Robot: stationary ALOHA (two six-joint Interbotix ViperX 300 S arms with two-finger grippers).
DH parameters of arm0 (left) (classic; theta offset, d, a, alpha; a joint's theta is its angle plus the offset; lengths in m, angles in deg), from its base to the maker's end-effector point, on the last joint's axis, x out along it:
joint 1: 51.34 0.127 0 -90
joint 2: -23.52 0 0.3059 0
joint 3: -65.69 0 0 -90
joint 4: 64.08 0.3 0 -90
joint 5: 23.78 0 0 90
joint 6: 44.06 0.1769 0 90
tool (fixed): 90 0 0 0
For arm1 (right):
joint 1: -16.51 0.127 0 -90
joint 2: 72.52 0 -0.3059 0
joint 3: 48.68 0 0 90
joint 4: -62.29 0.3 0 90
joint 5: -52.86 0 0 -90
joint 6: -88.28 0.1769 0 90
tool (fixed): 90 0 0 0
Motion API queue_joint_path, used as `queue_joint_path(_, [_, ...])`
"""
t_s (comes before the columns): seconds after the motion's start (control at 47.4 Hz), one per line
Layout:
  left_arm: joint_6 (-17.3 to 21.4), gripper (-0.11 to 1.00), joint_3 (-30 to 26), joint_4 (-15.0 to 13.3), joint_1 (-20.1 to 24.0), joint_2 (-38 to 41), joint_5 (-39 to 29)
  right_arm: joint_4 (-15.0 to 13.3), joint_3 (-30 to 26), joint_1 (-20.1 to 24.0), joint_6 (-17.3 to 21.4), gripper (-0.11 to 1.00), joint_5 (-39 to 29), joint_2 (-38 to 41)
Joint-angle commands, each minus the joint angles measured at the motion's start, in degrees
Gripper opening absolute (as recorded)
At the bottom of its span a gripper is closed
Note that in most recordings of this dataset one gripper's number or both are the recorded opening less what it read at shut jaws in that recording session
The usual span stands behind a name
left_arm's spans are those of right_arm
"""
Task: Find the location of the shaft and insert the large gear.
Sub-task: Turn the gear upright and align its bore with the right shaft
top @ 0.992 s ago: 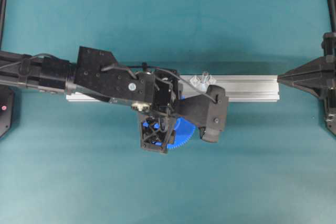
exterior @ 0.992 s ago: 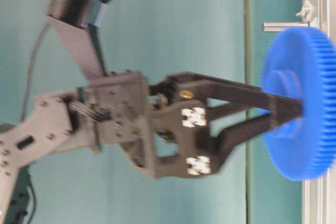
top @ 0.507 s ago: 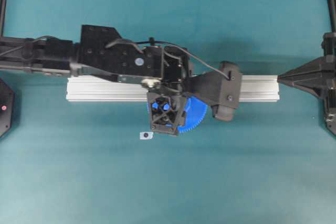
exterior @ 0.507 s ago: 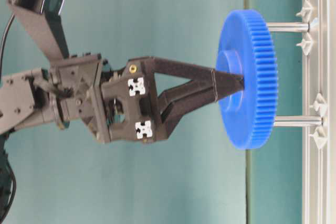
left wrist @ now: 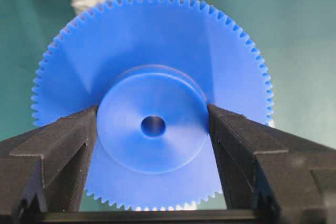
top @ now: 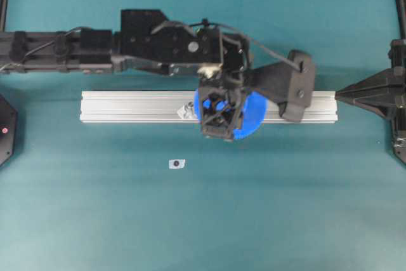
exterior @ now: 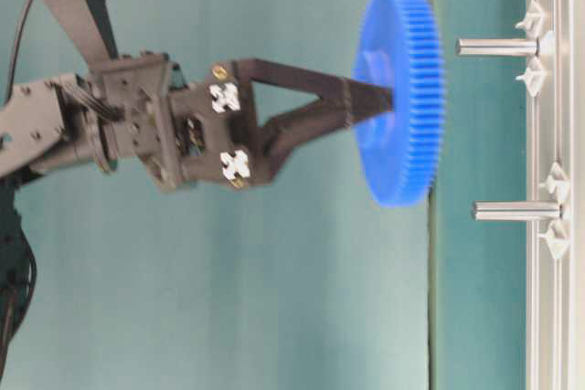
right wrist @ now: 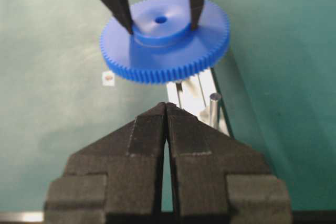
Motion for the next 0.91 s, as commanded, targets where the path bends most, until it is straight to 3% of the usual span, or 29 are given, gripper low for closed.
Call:
queue_joint_path(0.0, [0.6, 0.70, -3.5, 0.3, 0.6, -0.6, -0.6, 0.0, -0.6, -0.1, 0.4, 0.01, 0.4, 0.4])
queue_joint_path(0.359, [1.7, 0.70, -8.0, 0.3, 2.2, 2.8, -0.7, 0.0, -0.5, -0.1, 0.4, 0.01, 0.4, 0.4])
queue_joint_path(0.886, [2.2, 0.70, -9.7, 0.3, 3.3, 4.5, -0.7, 0.0, -0.6, -0.1, 0.4, 0.01, -0.4, -0.1])
